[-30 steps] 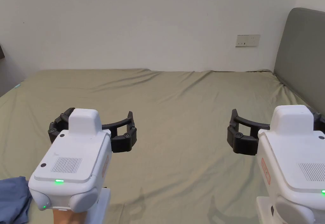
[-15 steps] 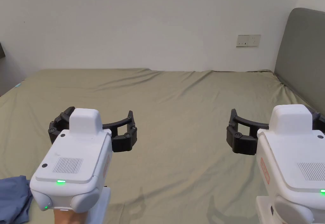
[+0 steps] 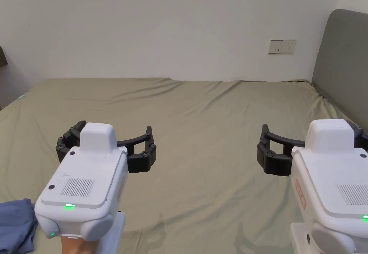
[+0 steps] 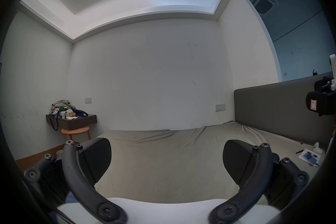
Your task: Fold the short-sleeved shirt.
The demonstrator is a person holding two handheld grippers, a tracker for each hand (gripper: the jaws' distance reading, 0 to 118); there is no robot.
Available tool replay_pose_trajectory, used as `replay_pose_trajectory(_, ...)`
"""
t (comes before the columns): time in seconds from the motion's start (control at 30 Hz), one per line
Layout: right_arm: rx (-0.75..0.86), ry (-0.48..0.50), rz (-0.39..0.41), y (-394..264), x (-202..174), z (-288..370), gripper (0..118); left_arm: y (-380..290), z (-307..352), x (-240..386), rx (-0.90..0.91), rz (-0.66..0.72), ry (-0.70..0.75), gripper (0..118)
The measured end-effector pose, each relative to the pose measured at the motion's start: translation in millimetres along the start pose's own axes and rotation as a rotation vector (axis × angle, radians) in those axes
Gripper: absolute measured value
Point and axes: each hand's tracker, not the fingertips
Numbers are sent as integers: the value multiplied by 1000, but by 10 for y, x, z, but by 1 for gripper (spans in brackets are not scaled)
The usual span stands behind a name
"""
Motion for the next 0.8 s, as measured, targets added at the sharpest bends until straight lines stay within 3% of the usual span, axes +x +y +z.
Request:
replay_pose_trajectory(0.63,-3,-10,0,28,-8,9,118,36,8,-20,-3,-2,3,118)
replay_pose_trajectory(0.8,-115,10,-71,98,13,-18,118,39,14,-40,-5,5,2,118)
